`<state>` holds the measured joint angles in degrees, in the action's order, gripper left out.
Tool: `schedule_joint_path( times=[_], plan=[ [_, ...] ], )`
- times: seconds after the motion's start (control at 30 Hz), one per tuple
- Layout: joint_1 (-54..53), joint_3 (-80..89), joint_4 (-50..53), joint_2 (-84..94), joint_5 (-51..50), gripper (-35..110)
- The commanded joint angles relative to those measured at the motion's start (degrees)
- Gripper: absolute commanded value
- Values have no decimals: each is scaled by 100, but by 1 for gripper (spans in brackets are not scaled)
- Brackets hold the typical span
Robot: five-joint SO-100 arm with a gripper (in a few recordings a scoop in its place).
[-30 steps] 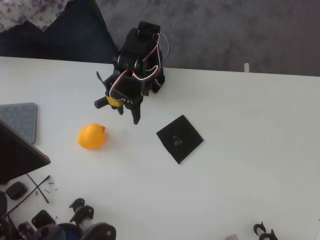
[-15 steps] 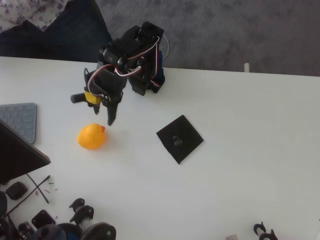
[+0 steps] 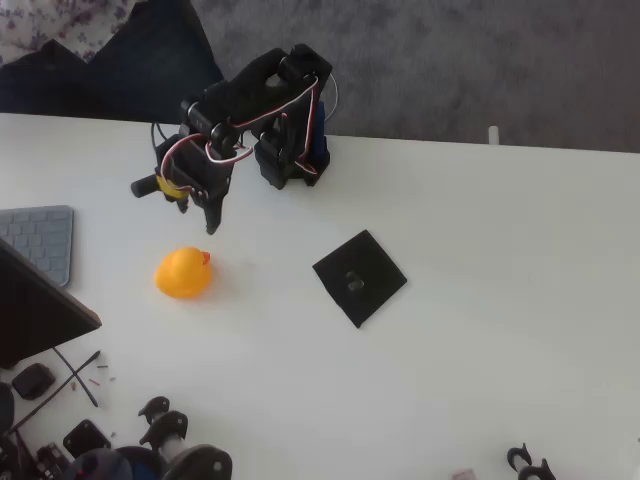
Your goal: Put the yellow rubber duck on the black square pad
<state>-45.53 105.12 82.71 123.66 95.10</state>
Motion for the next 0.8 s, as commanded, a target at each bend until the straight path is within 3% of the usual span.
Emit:
schedule_joint_path(
  times=[0.0,0.77],
  plan=[
    [-229,79,-404,105,158,25],
    [-246,2654,-3516,158,79,25]
  ],
)
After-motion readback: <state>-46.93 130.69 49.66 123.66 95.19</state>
